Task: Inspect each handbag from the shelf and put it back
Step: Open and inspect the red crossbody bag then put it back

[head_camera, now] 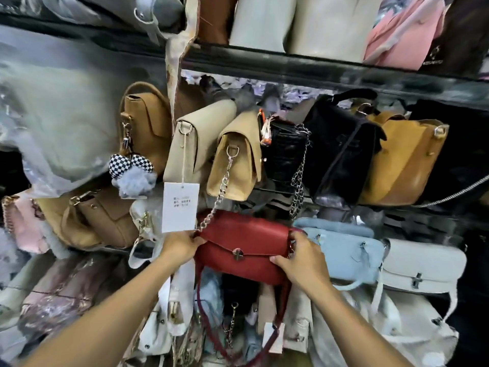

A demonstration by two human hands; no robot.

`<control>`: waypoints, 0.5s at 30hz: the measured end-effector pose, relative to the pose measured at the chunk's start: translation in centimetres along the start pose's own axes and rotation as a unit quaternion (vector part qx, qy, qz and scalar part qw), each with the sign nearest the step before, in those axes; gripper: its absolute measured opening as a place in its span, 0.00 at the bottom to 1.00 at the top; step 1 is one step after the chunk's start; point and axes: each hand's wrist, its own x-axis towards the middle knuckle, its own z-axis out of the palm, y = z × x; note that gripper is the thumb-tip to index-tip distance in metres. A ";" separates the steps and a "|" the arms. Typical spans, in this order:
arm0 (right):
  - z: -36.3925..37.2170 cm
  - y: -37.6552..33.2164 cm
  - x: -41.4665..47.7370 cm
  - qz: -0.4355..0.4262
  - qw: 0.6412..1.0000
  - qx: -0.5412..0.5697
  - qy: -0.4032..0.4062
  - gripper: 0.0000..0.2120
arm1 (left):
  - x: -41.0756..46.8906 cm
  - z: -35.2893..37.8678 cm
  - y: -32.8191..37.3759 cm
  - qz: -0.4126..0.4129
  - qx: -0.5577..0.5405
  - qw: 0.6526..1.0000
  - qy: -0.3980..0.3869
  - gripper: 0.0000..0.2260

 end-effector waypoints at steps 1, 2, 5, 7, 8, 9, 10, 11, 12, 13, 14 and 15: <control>0.2 -0.2 0.2 -0.002 1.000 -0.005 0.003 0.28 | 0.4 0.1 -0.1 -0.009 -0.009 1.000 0.013 0.10; 0.4 -0.3 0.3 -0.004 1.000 -0.011 0.006 0.27 | 0.4 -0.2 0.1 -0.003 -0.019 0.999 0.027 0.08; 0.9 -0.6 0.4 -0.002 1.000 -0.025 0.012 0.25 | 0.5 -0.9 -0.2 0.057 -0.041 0.997 0.042 0.06; 1.0 -0.8 0.5 -0.001 0.999 -0.038 0.014 0.25 | 0.7 -1.2 -0.7 0.060 -0.035 0.997 0.033 0.14; 1.1 -1.1 0.6 -0.002 0.999 -0.041 0.015 0.25 | 0.7 -1.4 -0.8 0.060 -0.030 0.997 0.039 0.15; 1.1 -1.3 0.6 -0.006 0.999 -0.045 0.017 0.25 | 0.7 -1.5 -1.0 0.063 -0.030 0.996 0.051 0.13; 1.1 -1.6 0.7 -0.012 0.999 -0.049 0.017 0.25 | 0.8 -1.7 -1.1 0.070 -0.031 0.995 0.068 0.11; 1.3 -1.9 0.8 -0.020 0.998 -0.053 0.017 0.25 | 0.9 -1.9 -1.5 0.076 -0.032 0.993 0.080 0.09; 1.5 -2.2 0.9 -0.024 0.998 -0.054 0.016 0.25 | 0.9 -2.1 -1.7 0.087 -0.026 0.992 0.089 0.06; 1.6 -2.4 1.0 -0.025 0.998 -0.052 0.017 0.25 | 0.8 -2.3 -1.8 0.102 -0.018 0.990 0.099 0.04; 1.9 -2.5 1.2 -0.021 0.999 -0.045 0.019 0.25 | 0.7 -2.4 -1.9 0.124 -0.007 0.986 0.108 0.04; 2.1 -2.6 1.4 -0.016 0.999 -0.038 0.020 0.25 | 0.4 -2.4 -1.9 0.148 0.005 0.981 0.124 0.05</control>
